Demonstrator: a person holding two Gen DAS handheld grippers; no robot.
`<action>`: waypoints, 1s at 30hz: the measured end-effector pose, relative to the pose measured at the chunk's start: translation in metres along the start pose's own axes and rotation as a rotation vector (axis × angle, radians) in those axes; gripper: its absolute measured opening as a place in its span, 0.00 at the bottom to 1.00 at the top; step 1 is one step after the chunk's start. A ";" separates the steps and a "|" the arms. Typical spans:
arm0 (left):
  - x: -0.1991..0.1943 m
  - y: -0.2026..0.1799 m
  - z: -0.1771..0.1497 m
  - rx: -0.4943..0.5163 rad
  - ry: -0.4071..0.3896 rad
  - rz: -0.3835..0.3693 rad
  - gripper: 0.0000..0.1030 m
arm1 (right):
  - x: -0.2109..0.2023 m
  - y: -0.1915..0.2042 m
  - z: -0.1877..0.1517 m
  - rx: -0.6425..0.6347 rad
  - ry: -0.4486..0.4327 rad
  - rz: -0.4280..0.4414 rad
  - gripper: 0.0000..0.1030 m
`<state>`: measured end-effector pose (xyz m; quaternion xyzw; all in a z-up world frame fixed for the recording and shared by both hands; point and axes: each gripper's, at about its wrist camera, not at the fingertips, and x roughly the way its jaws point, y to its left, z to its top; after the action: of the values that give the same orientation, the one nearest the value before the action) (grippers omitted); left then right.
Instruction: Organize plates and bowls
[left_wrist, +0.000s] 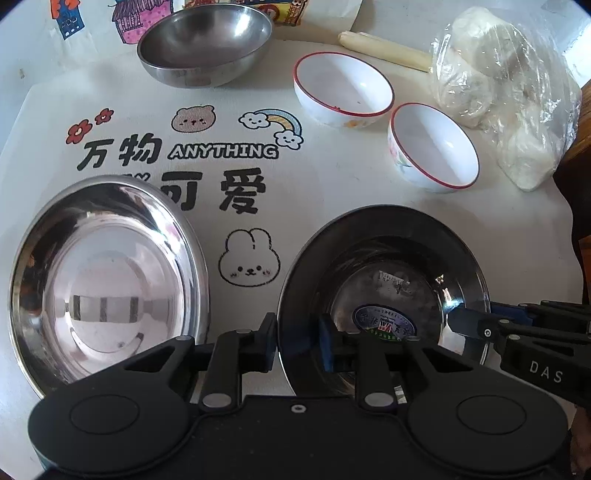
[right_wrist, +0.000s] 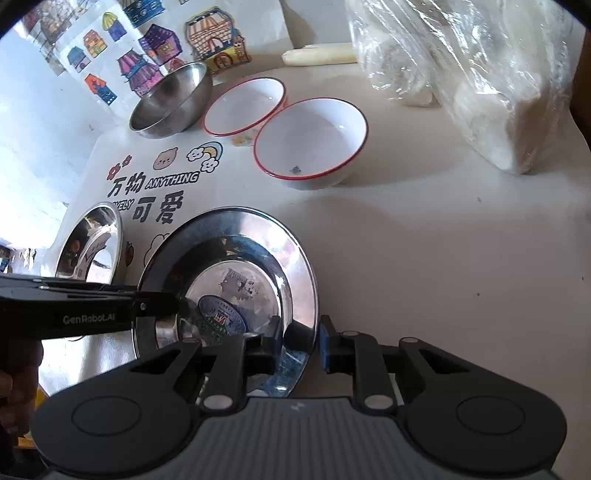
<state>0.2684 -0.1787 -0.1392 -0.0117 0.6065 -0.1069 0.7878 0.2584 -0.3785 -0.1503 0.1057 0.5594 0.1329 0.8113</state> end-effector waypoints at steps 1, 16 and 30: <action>0.001 -0.001 -0.001 0.000 0.003 -0.002 0.24 | -0.001 0.000 0.000 0.005 0.000 -0.002 0.21; -0.020 0.005 0.000 -0.017 -0.029 -0.008 0.23 | -0.017 -0.008 -0.004 0.100 -0.021 0.056 0.20; -0.049 0.035 0.011 -0.115 -0.075 -0.002 0.23 | -0.027 0.016 0.017 0.107 -0.056 0.093 0.18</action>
<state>0.2725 -0.1368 -0.0944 -0.0615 0.5819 -0.0718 0.8077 0.2633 -0.3723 -0.1155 0.1785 0.5371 0.1376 0.8129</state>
